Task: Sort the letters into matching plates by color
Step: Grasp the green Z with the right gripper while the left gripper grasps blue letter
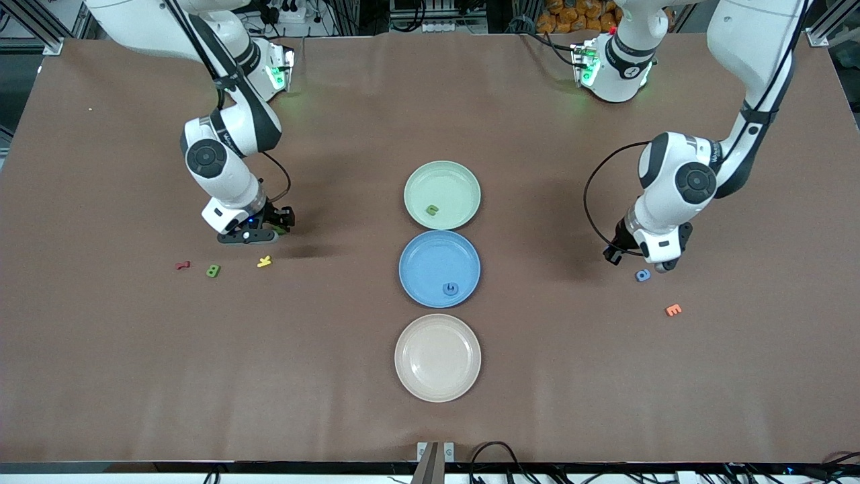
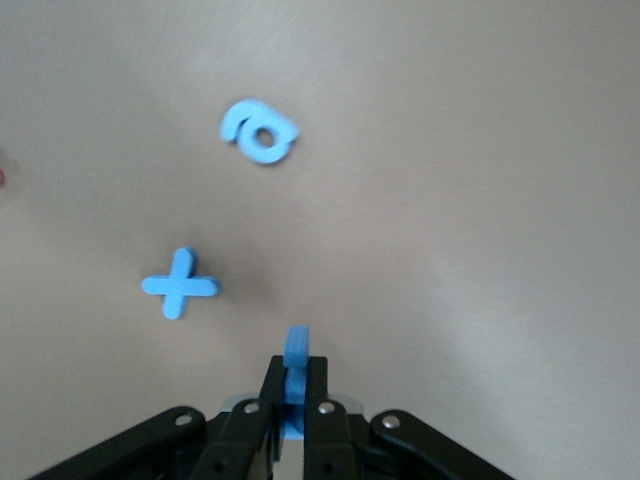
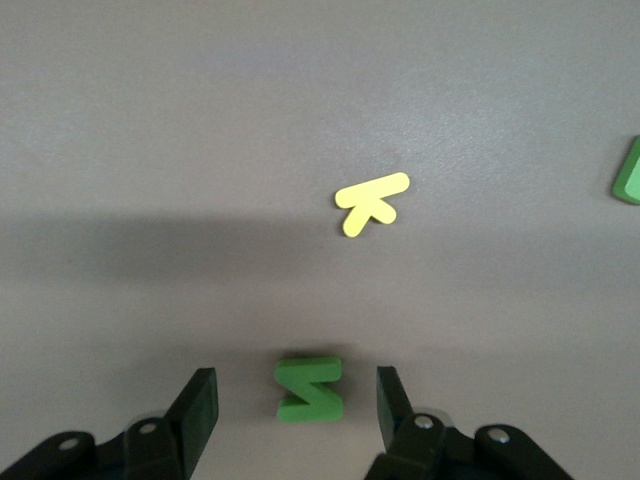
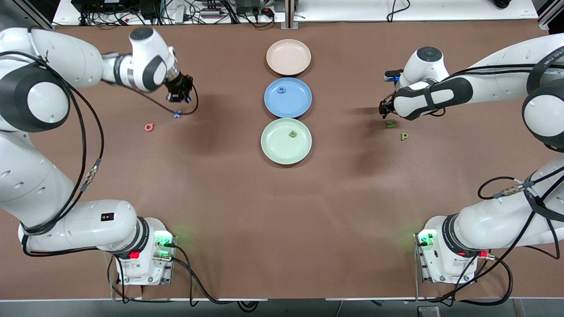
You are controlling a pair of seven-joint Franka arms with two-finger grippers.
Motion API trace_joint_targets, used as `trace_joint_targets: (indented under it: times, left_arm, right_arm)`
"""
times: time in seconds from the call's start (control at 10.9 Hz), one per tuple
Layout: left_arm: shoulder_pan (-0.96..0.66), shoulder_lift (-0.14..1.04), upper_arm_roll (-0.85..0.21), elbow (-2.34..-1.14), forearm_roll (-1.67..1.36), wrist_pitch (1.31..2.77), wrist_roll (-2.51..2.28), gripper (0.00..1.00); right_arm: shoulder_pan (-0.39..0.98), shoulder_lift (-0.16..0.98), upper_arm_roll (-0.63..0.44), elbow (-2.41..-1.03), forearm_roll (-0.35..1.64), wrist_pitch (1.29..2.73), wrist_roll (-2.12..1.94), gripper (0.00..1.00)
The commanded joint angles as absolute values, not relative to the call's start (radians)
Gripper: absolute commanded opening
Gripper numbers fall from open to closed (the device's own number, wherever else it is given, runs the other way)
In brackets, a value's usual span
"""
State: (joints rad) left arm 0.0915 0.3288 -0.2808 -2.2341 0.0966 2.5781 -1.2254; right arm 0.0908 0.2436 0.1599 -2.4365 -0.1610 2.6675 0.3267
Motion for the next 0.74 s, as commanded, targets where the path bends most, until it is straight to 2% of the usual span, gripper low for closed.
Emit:
trace_joint_targets:
  times: [0.0,0.28,0.64]
  left_arm:
    - [0.052,0.322,-0.29,-2.094,0.123,2.413,-1.223,0.0]
    - [-0.023,0.327,-0.29,-2.01,0.123,2.382,-1.223,0.0]
    - [-0.113,0.431,-0.29,-1.843,0.11,2.381,-1.252,0.0]
  right_arm:
    - [0.075,0.265,0.16,-2.441,-0.189,2.704,0.319,0.73]
    - [0.077,0.294,0.16,-2.442,-0.196,2.724,0.302,0.72]
    - [0.078,0.307,0.16,-2.441,-0.216,2.726,0.302,0.7]
